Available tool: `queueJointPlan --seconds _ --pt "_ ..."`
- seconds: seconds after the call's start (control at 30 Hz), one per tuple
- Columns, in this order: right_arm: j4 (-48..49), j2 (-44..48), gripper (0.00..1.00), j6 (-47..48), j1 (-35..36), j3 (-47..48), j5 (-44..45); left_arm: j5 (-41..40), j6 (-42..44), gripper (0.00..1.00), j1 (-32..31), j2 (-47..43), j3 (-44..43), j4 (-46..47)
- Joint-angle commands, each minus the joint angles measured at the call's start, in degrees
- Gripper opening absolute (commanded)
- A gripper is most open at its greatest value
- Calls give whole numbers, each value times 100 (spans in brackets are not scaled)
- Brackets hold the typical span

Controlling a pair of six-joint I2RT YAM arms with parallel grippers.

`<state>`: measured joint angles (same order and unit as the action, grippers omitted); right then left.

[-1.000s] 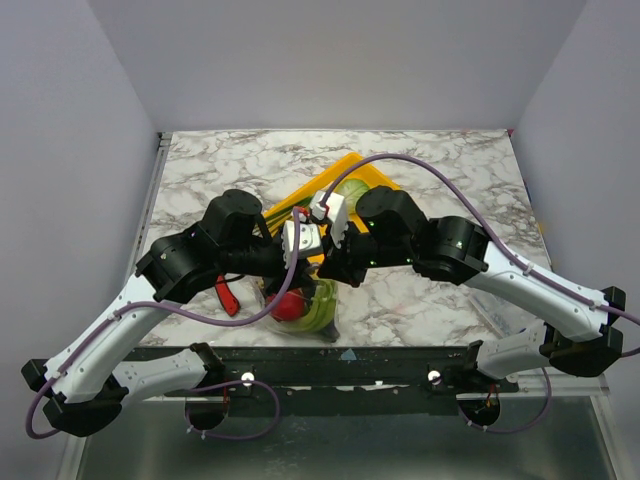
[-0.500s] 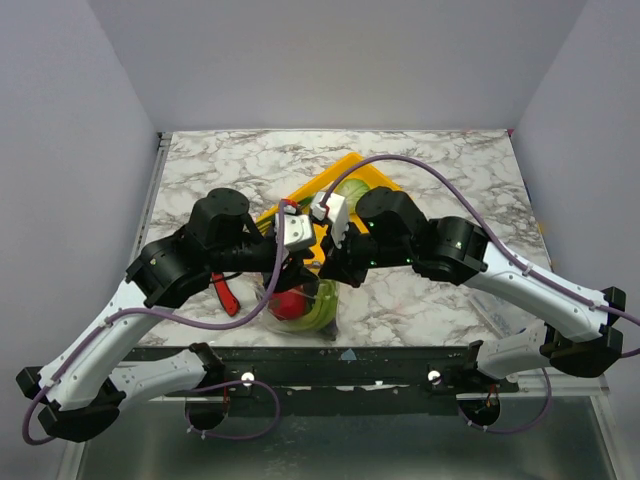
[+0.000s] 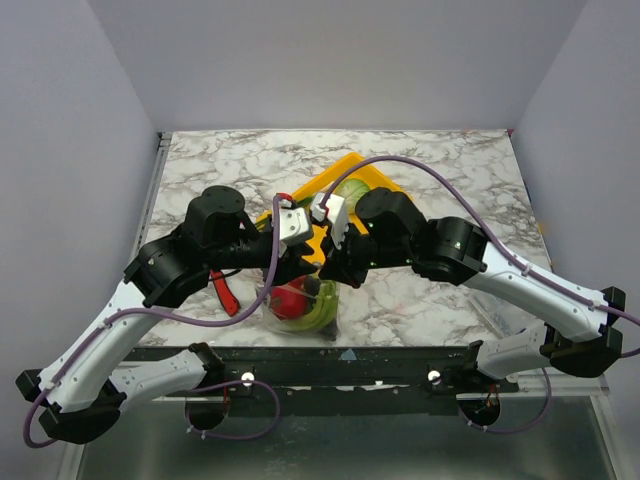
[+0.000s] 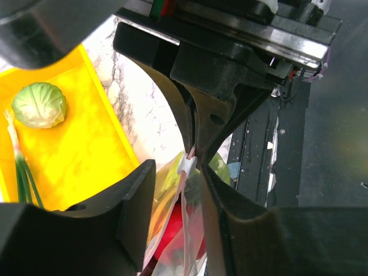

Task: Place the food in the zip-top bag and seal the zipper
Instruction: Zip the zipper food storage bag at the center of the board.

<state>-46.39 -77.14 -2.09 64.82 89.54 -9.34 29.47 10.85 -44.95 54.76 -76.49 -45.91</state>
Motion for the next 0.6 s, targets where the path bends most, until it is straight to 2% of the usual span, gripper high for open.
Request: queueJointPlan --seconds 0.0,0.5,0.57 --pt "100 114 0 -2 30 -97 -36 286 -48 35 29 73 -122 109" --pt "507 378 0 -97 31 -303 -46 514 -22 30 39 133 -38 71" --pt "528 430 0 -99 25 -336 -17 591 -29 20 55 108 -24 99"
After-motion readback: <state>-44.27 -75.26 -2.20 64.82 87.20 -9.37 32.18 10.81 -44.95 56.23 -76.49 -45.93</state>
